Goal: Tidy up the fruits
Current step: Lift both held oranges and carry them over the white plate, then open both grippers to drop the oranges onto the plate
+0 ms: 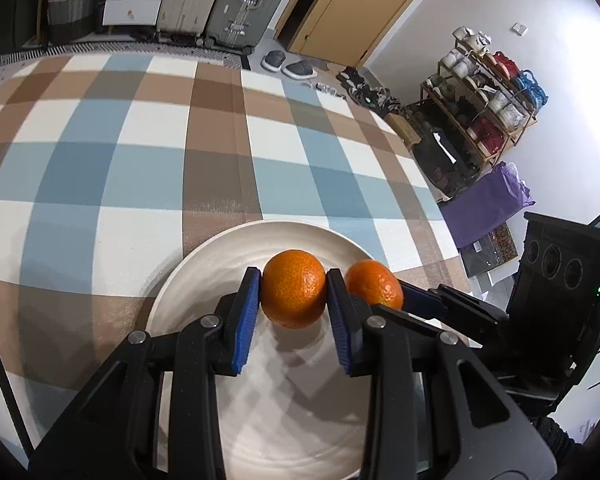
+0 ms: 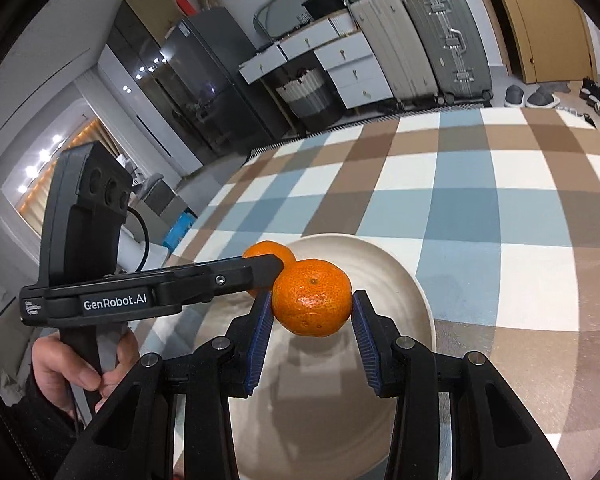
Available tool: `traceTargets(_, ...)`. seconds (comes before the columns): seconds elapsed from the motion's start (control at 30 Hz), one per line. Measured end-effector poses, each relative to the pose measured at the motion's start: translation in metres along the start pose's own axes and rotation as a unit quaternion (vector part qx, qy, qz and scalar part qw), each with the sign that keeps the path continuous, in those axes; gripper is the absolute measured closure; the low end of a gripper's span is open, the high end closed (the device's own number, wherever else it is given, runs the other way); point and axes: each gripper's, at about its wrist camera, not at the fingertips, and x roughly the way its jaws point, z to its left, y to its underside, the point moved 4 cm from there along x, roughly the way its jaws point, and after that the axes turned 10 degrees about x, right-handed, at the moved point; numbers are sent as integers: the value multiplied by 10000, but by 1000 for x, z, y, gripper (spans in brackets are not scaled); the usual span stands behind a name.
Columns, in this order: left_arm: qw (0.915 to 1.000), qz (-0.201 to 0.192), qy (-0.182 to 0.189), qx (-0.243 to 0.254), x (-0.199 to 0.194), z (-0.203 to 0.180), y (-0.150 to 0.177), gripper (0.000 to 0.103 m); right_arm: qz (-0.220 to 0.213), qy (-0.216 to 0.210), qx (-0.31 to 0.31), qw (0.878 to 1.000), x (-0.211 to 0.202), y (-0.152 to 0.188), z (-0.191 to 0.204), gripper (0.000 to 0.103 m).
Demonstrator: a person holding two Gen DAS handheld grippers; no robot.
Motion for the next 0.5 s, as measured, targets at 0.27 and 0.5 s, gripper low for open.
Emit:
traceTargets(0.27, 9993, 125, -16, -352, 23, 15, -10, 73, 117, 171, 33, 9998, 18, -6, -3, 62)
traceTargets(0.5, 9986, 154, 63, -511, 24, 17, -14, 64, -138, 426, -151, 9989, 15, -11, -2, 48)
